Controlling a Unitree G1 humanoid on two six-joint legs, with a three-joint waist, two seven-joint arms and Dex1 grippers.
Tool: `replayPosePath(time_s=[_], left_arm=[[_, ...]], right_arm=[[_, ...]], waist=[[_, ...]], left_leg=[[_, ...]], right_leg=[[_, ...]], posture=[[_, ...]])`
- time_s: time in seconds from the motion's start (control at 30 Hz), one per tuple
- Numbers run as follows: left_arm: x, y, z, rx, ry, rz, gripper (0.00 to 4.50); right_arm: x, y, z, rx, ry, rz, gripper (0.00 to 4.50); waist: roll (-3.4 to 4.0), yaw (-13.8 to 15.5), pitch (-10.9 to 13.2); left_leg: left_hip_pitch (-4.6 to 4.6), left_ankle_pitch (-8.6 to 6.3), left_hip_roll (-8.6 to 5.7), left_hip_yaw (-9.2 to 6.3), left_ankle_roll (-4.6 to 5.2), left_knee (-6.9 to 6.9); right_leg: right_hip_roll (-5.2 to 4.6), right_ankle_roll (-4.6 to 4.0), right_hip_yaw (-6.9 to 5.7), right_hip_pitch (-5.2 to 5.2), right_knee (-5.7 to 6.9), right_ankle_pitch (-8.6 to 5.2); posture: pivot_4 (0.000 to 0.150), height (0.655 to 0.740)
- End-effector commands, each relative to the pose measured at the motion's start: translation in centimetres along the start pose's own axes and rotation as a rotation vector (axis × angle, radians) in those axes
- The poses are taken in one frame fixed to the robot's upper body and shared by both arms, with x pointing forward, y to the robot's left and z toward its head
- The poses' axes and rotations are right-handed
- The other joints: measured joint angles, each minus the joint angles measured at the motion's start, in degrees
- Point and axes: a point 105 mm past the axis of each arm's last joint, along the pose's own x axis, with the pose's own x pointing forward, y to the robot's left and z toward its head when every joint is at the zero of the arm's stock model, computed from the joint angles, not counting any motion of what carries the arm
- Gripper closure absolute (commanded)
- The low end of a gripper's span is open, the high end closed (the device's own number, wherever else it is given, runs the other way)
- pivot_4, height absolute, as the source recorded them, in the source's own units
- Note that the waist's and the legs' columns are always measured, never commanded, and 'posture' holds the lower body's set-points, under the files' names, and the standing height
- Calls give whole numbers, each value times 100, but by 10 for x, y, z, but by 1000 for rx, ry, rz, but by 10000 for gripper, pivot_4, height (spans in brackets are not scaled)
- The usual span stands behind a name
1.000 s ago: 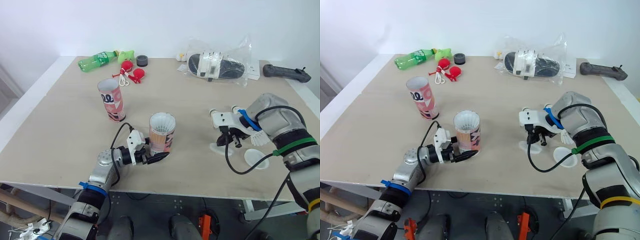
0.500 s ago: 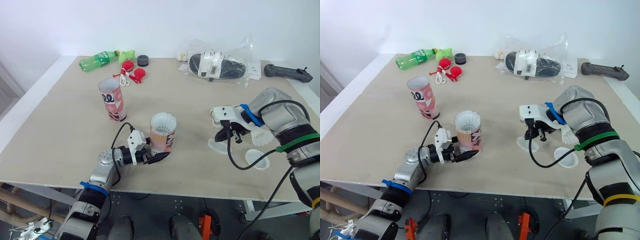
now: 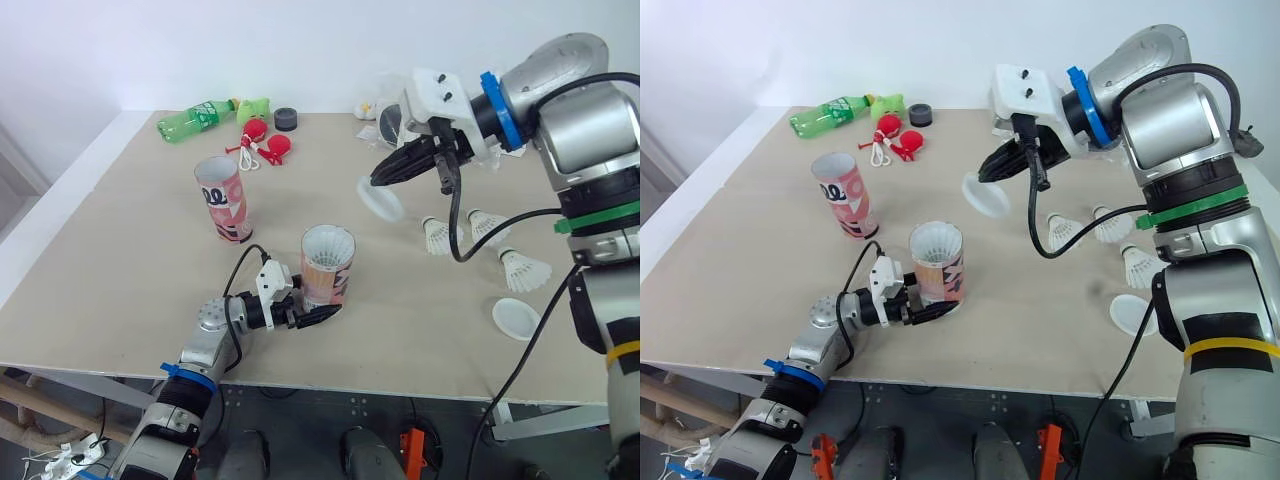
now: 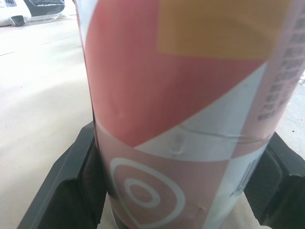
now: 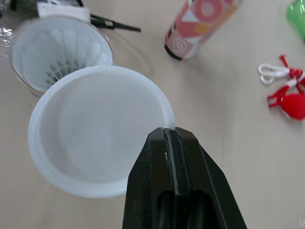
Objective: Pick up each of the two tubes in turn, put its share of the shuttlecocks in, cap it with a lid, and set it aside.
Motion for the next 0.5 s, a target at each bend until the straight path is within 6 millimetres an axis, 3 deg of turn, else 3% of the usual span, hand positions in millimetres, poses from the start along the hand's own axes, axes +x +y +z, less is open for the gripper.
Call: replayPosePath(time_s=[0.03,0.23,0.5], left_arm=[[-4,-5,-24,-58,83,1,14069],[-5,-6,-25,-60,89,0,14069],[-4,-5,-25,-59,87,1,14069]], right_arm=[[-2,5,33,-106,-59,26,44382],[10,10,54,-171,-92,60,44382],[27,11,61,-216,-89,93,44382]], waist=[[0,-2,0],[0,2,0],[-1,-1,0]], left_leg=[[0,0,0,0,0,0],[-2,0,0,-1,0,1],[-1,0,1,-2,0,1]], right_leg=[[0,0,0,0,0,0],[0,7,-1,0,0,4],[1,6,-3,0,0,4]], posture=[[1500,7400],[1500,7400],[1500,7400]])
